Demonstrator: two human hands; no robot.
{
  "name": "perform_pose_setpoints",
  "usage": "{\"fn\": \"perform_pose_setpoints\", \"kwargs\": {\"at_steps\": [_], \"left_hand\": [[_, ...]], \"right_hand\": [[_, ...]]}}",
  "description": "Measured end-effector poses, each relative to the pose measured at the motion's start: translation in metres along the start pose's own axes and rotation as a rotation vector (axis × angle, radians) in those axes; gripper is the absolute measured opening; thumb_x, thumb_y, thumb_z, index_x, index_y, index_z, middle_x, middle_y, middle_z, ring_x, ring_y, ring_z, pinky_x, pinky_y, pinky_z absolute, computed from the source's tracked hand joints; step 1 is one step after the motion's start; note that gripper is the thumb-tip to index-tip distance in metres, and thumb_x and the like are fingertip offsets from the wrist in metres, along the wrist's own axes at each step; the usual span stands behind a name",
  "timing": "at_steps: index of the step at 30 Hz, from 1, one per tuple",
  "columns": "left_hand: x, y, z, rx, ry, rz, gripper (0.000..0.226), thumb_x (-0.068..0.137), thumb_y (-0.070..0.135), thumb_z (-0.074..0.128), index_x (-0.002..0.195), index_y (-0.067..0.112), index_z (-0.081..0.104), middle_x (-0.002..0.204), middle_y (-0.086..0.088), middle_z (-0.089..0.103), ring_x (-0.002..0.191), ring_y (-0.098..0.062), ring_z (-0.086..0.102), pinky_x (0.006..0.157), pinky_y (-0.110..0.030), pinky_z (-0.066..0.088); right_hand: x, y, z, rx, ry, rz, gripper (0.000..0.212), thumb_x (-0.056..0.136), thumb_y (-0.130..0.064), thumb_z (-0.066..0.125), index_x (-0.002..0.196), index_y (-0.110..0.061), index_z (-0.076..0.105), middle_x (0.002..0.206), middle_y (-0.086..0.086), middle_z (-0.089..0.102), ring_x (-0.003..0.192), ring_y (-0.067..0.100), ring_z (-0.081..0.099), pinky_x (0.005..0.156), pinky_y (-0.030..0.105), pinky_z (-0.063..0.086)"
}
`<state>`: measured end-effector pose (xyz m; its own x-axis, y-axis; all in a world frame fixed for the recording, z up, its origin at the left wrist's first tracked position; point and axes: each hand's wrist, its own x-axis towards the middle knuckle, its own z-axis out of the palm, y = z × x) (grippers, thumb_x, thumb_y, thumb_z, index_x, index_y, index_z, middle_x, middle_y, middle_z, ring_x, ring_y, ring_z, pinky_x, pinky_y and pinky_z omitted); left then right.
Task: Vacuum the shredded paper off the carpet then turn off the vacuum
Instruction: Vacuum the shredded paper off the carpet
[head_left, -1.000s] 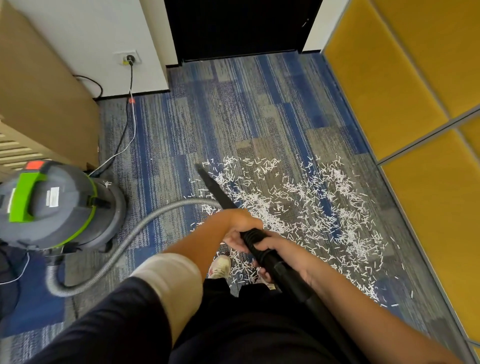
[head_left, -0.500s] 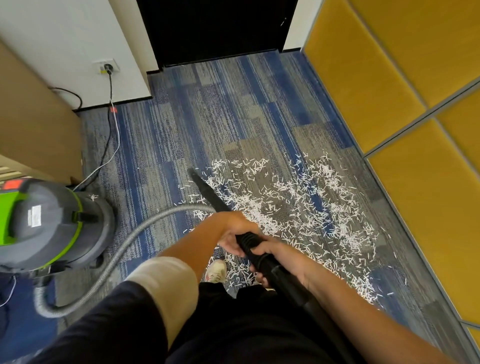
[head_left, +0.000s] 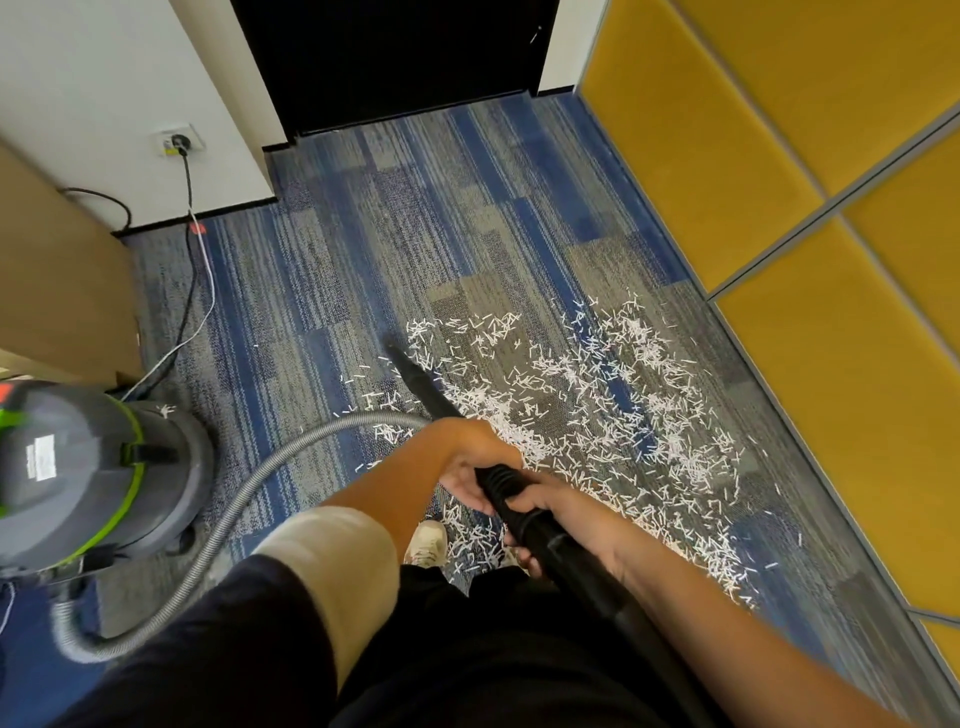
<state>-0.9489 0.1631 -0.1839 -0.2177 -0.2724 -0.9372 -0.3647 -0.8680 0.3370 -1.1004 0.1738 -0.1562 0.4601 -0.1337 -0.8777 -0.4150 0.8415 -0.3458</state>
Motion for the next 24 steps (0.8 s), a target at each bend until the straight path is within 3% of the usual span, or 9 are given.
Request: {"fn": "perform_pose_setpoints", "kwargs": {"at_steps": [9, 16, 24], "left_hand": [[0.003, 0.013, 0.010, 0.003, 0.047, 0.074, 0.025, 0.095, 0.023, 0.052, 0.111, 0.004, 0.049, 0.083, -0.011, 0.060, 0.061, -0.016, 0.062, 0.050, -0.020, 0.054], [0.002, 0.014, 0.008, 0.022, 0.045, 0.077, 0.035, 0.094, 0.020, 0.052, 0.123, 0.001, 0.048, 0.086, -0.011, 0.060, 0.063, -0.016, 0.061, 0.059, -0.021, 0.054], [0.004, 0.020, 0.016, 0.019, 0.064, 0.108, 0.031, 0.094, 0.020, 0.053, 0.118, 0.001, 0.050, 0.082, -0.012, 0.061, 0.055, -0.016, 0.061, 0.047, -0.020, 0.051]], "right_hand": [[-0.002, -0.001, -0.012, 0.028, 0.050, -0.046, 0.023, 0.093, -0.006, 0.042, 0.115, -0.013, 0.043, 0.065, 0.014, 0.051, 0.048, 0.020, 0.047, 0.036, 0.022, 0.043], [-0.002, -0.001, -0.013, 0.002, 0.049, -0.065, 0.027, 0.093, -0.006, 0.045, 0.117, -0.015, 0.041, 0.069, 0.016, 0.052, 0.047, 0.021, 0.049, 0.037, 0.022, 0.044], [-0.007, -0.001, -0.019, 0.042, 0.066, -0.076, 0.025, 0.094, -0.004, 0.043, 0.114, -0.018, 0.044, 0.071, 0.016, 0.052, 0.048, 0.021, 0.049, 0.036, 0.022, 0.044]]}}
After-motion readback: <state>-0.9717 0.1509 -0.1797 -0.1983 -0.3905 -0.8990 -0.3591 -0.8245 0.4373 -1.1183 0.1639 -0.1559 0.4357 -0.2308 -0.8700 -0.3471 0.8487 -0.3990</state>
